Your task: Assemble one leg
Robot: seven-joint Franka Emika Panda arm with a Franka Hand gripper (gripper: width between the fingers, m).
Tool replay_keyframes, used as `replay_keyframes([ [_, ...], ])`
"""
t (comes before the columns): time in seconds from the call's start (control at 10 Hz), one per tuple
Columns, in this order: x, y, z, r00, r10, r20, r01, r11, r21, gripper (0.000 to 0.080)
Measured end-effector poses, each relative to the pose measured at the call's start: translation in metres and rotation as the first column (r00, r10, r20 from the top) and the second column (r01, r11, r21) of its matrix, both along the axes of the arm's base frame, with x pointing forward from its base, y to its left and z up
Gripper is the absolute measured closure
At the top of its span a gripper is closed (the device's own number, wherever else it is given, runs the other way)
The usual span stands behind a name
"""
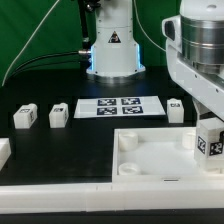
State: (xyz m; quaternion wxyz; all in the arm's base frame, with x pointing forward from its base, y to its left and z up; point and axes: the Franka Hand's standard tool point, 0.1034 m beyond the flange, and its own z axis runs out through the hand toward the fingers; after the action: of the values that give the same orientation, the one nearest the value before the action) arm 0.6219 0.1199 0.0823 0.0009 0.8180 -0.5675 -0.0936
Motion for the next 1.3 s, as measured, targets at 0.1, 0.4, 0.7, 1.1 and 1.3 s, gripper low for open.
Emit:
replay_keyframes([
  [0.1, -0.0001, 0.0005, 0.0000, 1.000, -0.001, 0.000, 0.001, 1.000, 0.000, 0.0224],
  [0.4, -0.0042, -0.0002, -0.0020, 0.931, 0.365, 0.023, -0.365, 0.930, 0.050, 0.0154],
  [0.7, -0.0045, -0.0022, -0.0024, 0.726, 0.684, 0.075, -0.688, 0.722, 0.072, 0.0151],
  [1.1, -0.0005, -0.0067, 0.0000, 0.278, 0.950, 0.142, -0.960, 0.271, 0.065, 0.0151],
  [1.3, -0.0003, -0.0094, -0.0005, 0.105, 0.980, 0.168, -0.993, 0.096, 0.063, 0.0151],
])
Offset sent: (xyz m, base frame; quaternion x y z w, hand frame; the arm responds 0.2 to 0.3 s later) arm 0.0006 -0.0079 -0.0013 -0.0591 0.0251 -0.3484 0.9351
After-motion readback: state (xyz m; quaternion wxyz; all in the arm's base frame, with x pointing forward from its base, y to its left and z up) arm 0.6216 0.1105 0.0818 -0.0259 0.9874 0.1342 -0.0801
